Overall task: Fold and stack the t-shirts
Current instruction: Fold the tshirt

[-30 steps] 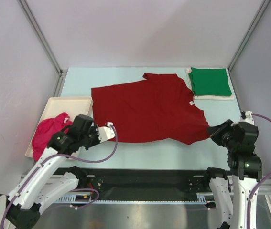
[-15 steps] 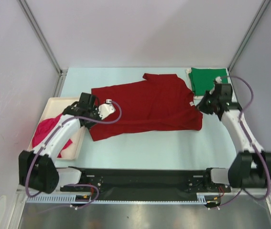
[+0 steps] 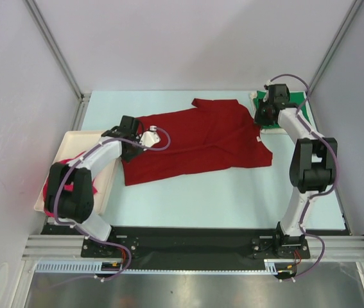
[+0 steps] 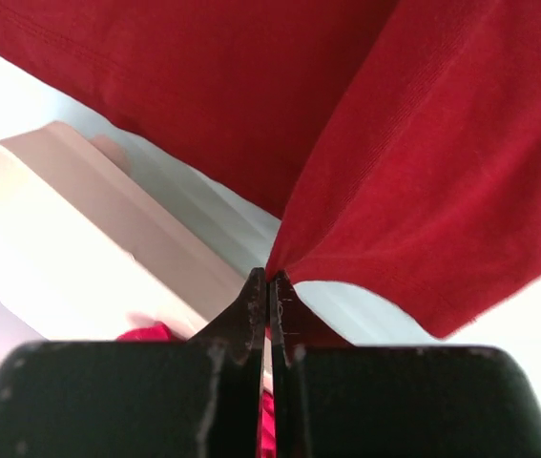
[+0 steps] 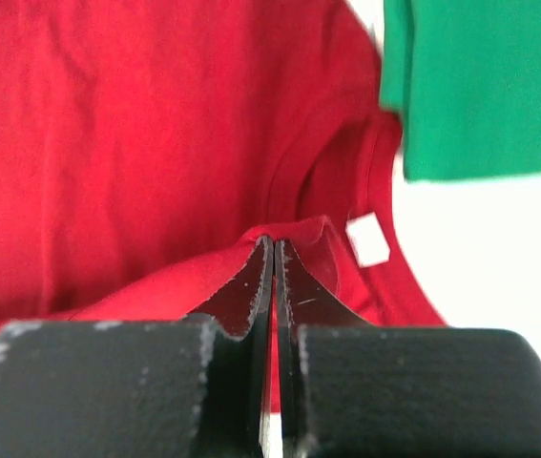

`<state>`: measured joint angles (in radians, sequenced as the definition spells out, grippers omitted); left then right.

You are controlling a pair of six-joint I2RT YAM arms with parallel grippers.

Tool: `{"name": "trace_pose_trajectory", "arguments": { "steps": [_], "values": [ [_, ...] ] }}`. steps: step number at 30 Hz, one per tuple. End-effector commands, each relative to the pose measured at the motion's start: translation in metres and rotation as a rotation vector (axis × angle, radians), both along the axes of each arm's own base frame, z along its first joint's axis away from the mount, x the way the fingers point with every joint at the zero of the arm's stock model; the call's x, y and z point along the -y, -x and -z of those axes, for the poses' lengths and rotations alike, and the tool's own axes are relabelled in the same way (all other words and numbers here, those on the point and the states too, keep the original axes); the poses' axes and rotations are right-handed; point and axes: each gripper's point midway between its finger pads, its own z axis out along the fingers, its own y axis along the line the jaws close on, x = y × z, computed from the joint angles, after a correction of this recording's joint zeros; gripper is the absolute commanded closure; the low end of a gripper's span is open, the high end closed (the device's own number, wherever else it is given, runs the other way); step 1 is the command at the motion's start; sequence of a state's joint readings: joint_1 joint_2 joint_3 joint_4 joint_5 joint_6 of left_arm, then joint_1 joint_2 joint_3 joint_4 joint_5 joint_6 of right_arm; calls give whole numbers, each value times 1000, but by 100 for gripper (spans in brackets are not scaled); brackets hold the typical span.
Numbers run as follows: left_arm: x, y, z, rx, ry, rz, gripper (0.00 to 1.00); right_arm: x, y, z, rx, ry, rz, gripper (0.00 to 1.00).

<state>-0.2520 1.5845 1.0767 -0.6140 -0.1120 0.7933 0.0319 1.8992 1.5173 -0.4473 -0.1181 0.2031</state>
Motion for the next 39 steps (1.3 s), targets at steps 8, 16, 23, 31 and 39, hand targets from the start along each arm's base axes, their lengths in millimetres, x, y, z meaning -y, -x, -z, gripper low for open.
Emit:
{"name": "trace_pose_trajectory", "arguments": {
  "steps": [8, 16, 23, 31, 39],
  "values": [
    [-7, -39, -24, 124, -21, -100, 50, 14, -45, -23, 18, 112, 18, 54],
    [50, 24, -51, 105, 179, 131, 42, 37, 59, 5, -87, 82, 219, 48],
    [25, 81, 23, -94, 66, 171, 39, 39, 108, 73, -230, -7, 233, 44],
    [20, 72, 43, -61, 35, 150, 30, 60, 105, 83, -225, -9, 313, 43],
    [14, 72, 74, -120, -7, 110, 67, 62, 109, 95, -243, -78, 314, 75]
  ]
}}
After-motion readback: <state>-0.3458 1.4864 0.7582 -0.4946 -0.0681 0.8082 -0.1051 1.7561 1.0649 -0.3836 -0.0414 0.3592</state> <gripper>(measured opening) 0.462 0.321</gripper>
